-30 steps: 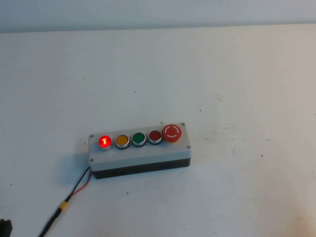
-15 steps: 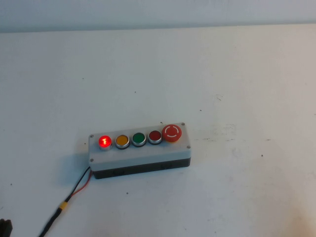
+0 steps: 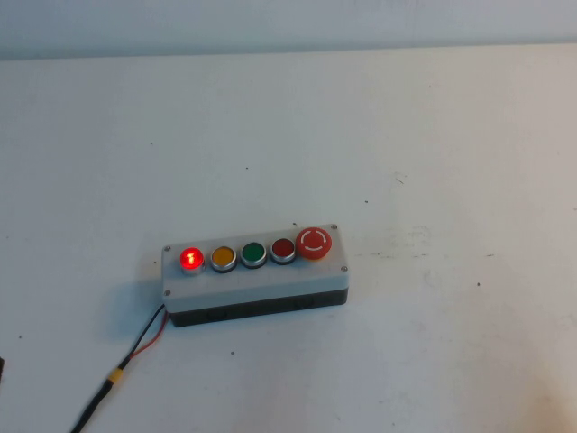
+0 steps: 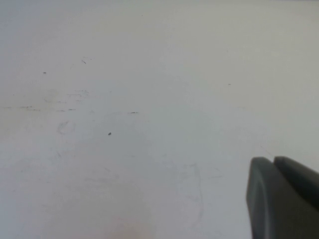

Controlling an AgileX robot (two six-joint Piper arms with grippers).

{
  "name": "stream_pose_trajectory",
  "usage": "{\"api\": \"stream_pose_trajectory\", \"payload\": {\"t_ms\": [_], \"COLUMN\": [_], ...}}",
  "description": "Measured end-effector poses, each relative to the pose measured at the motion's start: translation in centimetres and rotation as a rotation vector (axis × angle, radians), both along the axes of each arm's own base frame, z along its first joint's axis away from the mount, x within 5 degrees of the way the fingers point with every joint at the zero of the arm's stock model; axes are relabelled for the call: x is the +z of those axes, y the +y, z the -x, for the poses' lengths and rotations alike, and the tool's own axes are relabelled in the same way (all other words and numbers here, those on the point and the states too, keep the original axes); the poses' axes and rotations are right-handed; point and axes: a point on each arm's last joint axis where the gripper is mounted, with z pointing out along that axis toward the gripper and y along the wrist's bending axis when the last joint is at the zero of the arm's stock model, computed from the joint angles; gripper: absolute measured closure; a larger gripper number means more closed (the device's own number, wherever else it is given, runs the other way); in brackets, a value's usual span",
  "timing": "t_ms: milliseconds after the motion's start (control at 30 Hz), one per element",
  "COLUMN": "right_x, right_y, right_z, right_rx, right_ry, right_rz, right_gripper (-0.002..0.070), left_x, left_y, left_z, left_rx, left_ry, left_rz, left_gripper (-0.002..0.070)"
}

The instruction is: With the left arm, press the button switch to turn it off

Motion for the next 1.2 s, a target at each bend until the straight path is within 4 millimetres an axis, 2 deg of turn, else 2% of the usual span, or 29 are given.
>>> {"api": "stream_pose_trajectory", "payload": {"t_ms": [167,300,433,567,733,867,1200], "right_x": [0.0,0.0,0.0,0.0,0.0,0.0,0.0], "right_y": [0.0,0.0,0.0,0.0,0.0,0.0,0.0], "right_z": [0.0,0.0,0.0,0.0,0.0,0.0,0.0], "right_rx": [0.000,0.000,0.000,0.000,0.000,0.000,0.000], "right_ry": [0.000,0.000,0.000,0.000,0.000,0.000,0.000], "right_rz": [0.000,0.000,0.000,0.000,0.000,0.000,0.000], "right_gripper": [0.0692,0.0692,0.0692,0.0692,0.0692,0.0692,0.0692], "left_x": [1.0,4.4,7.8,9.8,10.4,10.2,10.2], "left_y": [-0.1,-1.1,-2.2,-2.9,-3.8,-5.9,-11.2], "left_z": [0.0,-0.5,-2.9,-6.3,-11.3,-14.6,-20.9], "left_rx": [-0.007,-0.109,-0.239,-0.351,-0.464,-0.542,-0.612], "left_ry": [-0.009,0.151,0.452,0.701,0.894,0.948,1.079], "left_rz": [0.028,-0.006,-0.133,-0.286,-0.388,-0.469,-0.670], "left_gripper": [0.0677,0.0677,0.0677,0.0677,0.0677,0.0677,0.0677]}}
